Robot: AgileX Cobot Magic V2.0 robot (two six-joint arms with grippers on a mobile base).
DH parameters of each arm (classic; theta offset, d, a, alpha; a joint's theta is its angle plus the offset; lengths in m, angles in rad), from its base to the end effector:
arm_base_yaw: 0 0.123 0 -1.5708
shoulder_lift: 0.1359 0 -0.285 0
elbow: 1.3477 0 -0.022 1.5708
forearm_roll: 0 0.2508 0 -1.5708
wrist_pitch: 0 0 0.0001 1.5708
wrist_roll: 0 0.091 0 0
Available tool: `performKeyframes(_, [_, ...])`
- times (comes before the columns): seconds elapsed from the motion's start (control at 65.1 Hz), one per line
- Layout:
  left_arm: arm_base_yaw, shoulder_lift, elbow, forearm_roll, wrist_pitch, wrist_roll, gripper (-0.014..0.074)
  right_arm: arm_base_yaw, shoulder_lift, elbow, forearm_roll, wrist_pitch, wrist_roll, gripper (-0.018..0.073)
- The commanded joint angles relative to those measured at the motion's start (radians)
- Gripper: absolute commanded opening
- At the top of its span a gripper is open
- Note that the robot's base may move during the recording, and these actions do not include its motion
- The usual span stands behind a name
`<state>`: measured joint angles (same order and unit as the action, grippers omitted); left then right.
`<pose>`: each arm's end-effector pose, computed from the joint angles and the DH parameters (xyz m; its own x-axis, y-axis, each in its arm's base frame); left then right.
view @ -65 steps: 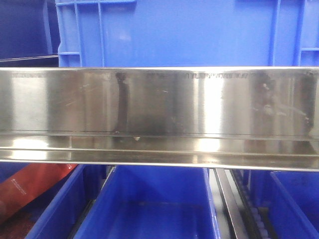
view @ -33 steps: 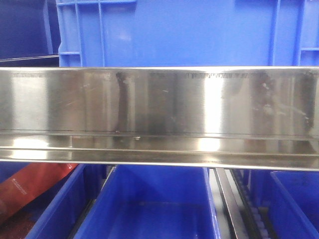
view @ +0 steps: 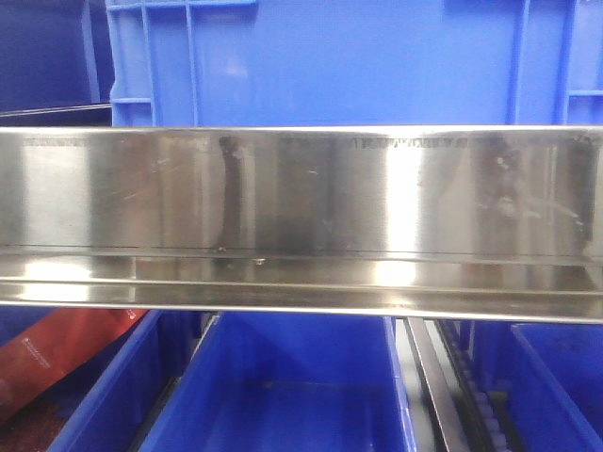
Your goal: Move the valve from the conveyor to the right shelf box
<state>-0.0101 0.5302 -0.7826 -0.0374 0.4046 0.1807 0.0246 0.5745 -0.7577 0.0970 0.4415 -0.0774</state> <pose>0.0958 -0.0023 0.3974 -0.0604 0.1464 -0.9874 0.0340 0.9889 0.1445 0.1092 0.0065 0.3816 -0.1691 0.0062 -0.9856 -0.0636 0.9978 0.0172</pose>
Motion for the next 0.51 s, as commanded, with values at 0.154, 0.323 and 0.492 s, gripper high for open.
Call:
performKeyframes(0.154, [-0.067, 0.05, -0.075, -0.008, -0.078, -0.008, -0.0111, -0.001, 0.011, -0.095, 0.011, -0.042, -0.001, -0.0154])
performKeyframes(0.323, [-0.21, 0.21, -0.251, -0.008, -0.06, -0.008, -0.0111, 0.051, 0.111, -0.266, 0.011, -0.04, -0.003, -0.0154])
performKeyframes(0.492, [-0.341, 0.463, -0.536, -0.008, 0.036, -0.008, -0.0111, 0.183, 0.298, -0.478, 0.011, -0.038, -0.003, -0.0154])
